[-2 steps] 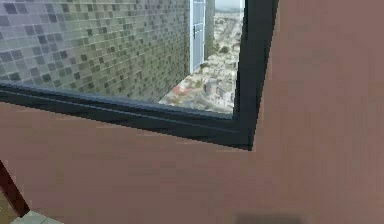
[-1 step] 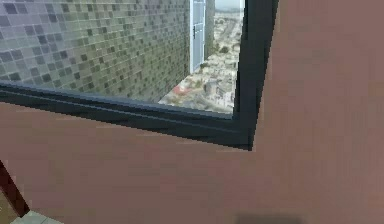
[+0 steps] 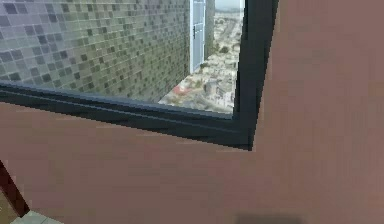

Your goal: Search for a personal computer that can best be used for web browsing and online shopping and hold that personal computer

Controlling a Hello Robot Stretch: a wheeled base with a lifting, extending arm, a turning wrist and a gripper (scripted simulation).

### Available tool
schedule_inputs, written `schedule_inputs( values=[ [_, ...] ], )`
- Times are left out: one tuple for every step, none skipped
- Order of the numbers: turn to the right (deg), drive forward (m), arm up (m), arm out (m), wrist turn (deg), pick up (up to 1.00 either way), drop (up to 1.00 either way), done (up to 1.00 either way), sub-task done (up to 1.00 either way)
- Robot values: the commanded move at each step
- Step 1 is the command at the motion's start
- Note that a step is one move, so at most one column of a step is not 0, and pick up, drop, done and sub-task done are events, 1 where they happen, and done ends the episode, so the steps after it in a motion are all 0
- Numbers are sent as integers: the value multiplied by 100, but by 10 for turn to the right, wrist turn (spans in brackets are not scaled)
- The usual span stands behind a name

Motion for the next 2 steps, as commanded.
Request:
schedule_inputs(
  values=[
    [0,0,10,0,0,0,0,0,0],
    [0,0,0,0,0,0,0,100,0]
  ],
)
